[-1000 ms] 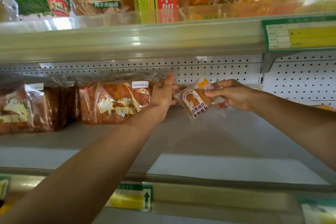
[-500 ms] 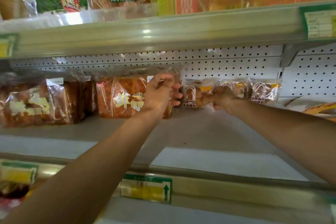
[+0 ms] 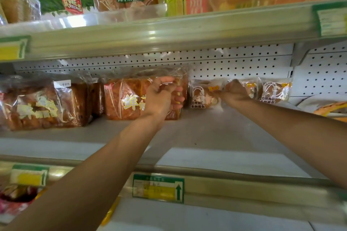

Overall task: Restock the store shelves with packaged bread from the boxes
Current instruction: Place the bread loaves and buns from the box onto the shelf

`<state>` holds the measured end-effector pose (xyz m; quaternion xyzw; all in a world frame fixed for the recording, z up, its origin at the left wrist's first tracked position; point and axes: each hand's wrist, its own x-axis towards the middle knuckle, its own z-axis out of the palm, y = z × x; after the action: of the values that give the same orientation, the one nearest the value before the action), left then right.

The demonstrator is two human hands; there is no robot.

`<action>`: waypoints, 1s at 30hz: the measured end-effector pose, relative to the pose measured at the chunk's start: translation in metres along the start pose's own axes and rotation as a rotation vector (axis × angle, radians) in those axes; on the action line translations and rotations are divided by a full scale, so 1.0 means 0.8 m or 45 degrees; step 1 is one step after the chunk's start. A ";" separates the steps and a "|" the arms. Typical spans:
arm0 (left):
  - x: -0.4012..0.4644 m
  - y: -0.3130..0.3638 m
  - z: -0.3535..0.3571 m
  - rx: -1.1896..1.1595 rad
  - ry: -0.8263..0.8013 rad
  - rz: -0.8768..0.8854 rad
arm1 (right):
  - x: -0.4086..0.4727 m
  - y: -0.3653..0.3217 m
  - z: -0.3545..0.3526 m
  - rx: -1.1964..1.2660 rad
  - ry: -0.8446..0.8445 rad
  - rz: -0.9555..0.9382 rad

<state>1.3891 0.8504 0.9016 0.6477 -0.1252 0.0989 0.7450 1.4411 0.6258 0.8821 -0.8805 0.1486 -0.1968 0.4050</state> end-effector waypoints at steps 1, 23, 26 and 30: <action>0.000 -0.001 -0.001 -0.004 0.008 -0.015 | -0.005 -0.004 -0.003 -0.057 0.056 -0.047; -0.100 0.036 -0.192 -0.459 0.374 -0.050 | -0.242 -0.195 0.140 0.847 -0.288 -0.647; -0.123 0.037 -0.252 -0.438 0.455 -0.055 | -0.283 -0.221 0.180 0.895 -0.407 -0.738; -0.155 0.034 -0.343 -0.369 0.579 -0.063 | -0.334 -0.258 0.248 0.936 -0.552 -0.848</action>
<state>1.2792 1.1274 0.8526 0.4982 0.0482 0.2046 0.8412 1.3198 0.9980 0.8630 -0.7005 -0.3042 -0.1673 0.6235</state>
